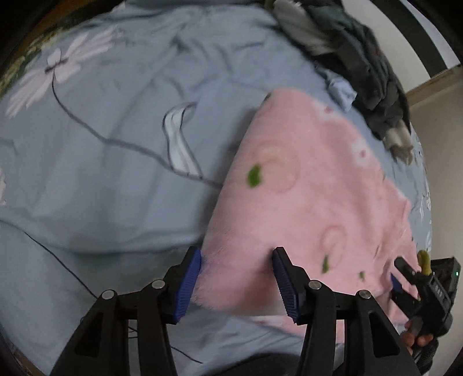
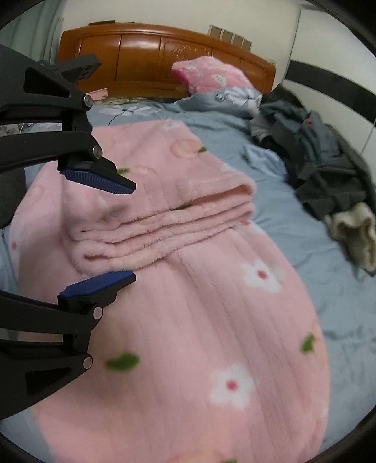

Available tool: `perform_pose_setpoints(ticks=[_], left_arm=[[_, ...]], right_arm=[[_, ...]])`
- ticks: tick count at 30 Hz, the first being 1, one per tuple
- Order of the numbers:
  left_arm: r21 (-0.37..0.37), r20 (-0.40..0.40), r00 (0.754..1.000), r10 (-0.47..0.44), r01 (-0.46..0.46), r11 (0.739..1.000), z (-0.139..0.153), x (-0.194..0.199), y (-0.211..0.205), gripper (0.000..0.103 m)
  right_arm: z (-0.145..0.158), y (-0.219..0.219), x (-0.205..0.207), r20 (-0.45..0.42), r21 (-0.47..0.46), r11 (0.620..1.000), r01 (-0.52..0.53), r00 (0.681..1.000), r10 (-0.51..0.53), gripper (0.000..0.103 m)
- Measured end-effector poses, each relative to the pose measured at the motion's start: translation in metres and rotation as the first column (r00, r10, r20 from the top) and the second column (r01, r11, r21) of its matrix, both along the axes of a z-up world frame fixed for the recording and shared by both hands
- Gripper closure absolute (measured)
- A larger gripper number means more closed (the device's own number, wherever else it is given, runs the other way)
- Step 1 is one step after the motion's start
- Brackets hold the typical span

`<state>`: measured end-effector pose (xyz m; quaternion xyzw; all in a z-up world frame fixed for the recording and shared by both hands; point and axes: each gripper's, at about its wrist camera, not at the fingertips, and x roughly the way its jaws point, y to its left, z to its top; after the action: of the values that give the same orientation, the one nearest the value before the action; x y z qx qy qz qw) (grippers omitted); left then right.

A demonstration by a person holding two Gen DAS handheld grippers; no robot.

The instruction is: Fold clothes

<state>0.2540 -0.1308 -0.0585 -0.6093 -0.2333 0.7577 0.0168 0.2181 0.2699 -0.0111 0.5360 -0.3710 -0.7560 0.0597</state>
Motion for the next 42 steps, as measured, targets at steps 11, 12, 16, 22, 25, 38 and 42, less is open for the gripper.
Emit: perform_pose_setpoints(ticks=[11,12,16,22,25,38,42], left_arm=[[-0.002,-0.018,1.0,-0.022,0.022,1.0,0.004,0.016,0.003,0.044],[0.0,-0.019,0.999,-0.025,0.025,1.0,0.005,0.018,0.0,0.044],[0.002,-0.008,0.999,-0.039,0.039,0.999,0.005,0.023,0.001,0.044],[-0.04,0.029,0.998,-0.057,0.058,0.998,0.001,0.022,0.012,0.044],[-0.069,0.032,0.998,-0.048,0.05,0.996,0.003,0.023,0.012,0.042],[-0.261,-0.033,0.997,0.067,-0.074,0.963,0.038,0.035,0.006,0.043],[-0.262,-0.066,0.997,0.047,-0.062,0.963,0.057,0.036,0.017,0.043]], right_arm=[[0.025,-0.025,0.018,-0.047,0.014,0.998,-0.053,0.997,0.054,0.083],[0.032,-0.023,0.025,-0.079,0.01,0.999,-0.045,0.996,0.046,0.083],[0.031,-0.002,0.053,-0.083,0.01,1.0,0.026,0.996,-0.025,0.083],[-0.006,0.014,0.066,0.038,-0.055,0.995,0.087,0.996,-0.085,0.08],[0.001,0.022,0.07,0.021,-0.07,0.993,0.1,0.995,-0.098,0.071],[0.024,0.198,0.219,-0.092,-0.087,0.774,0.627,0.769,-0.633,0.038],[-0.002,0.213,0.212,-0.049,-0.212,0.722,0.659,0.731,-0.681,0.037]])
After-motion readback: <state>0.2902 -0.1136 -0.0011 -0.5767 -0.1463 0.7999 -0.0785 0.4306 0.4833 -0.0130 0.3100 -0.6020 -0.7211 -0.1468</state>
